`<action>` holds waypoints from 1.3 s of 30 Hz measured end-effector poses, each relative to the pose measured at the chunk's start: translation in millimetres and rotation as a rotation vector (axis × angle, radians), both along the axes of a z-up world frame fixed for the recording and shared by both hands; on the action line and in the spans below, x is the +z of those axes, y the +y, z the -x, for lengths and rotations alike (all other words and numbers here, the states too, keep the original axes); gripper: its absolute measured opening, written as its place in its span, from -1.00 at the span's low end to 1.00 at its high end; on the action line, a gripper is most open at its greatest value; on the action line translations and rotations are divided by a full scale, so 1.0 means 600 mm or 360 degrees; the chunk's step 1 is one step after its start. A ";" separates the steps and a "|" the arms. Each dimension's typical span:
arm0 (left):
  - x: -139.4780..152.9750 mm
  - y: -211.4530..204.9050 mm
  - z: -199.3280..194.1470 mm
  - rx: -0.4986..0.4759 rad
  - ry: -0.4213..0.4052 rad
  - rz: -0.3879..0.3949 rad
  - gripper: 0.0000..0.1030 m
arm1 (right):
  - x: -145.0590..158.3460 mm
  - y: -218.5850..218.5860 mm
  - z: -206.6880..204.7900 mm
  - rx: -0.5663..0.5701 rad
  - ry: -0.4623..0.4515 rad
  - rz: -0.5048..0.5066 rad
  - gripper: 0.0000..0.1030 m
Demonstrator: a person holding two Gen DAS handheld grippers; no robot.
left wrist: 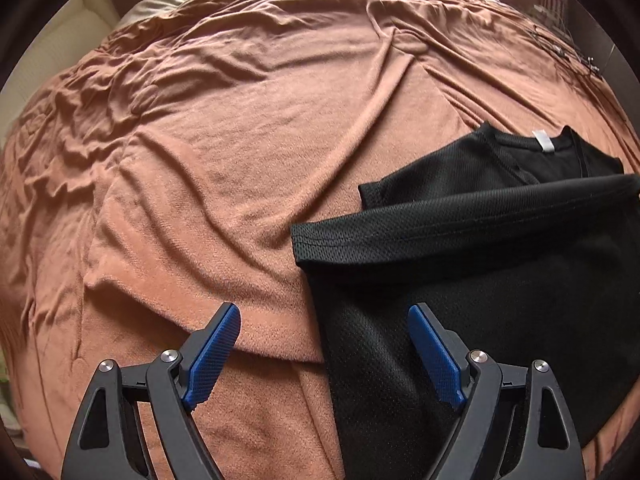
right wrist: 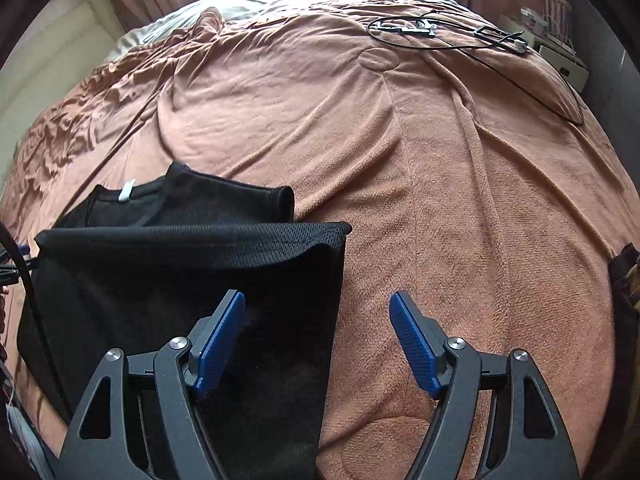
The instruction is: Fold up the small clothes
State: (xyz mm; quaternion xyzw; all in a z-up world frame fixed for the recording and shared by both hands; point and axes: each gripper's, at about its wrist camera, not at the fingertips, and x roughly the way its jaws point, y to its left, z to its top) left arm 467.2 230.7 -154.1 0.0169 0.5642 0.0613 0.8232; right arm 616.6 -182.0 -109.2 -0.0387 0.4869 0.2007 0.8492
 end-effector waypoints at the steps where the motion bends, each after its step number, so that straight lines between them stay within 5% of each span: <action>1: -0.005 -0.003 -0.001 -0.0018 0.0020 -0.0021 0.69 | -0.003 0.005 -0.002 0.0017 0.0003 0.0036 0.42; 8: -0.025 -0.007 -0.020 -0.0077 0.0061 -0.0094 0.74 | -0.031 0.048 -0.014 0.0109 -0.0005 0.0254 0.42; 28: 0.009 0.051 -0.131 0.0223 -0.0157 -0.0179 0.67 | -0.030 0.058 -0.120 -0.0171 -0.0127 0.0205 0.42; 39: 0.013 0.065 -0.095 0.0194 -0.0206 0.0110 0.06 | -0.026 0.018 -0.098 -0.0071 -0.0055 -0.0067 -0.04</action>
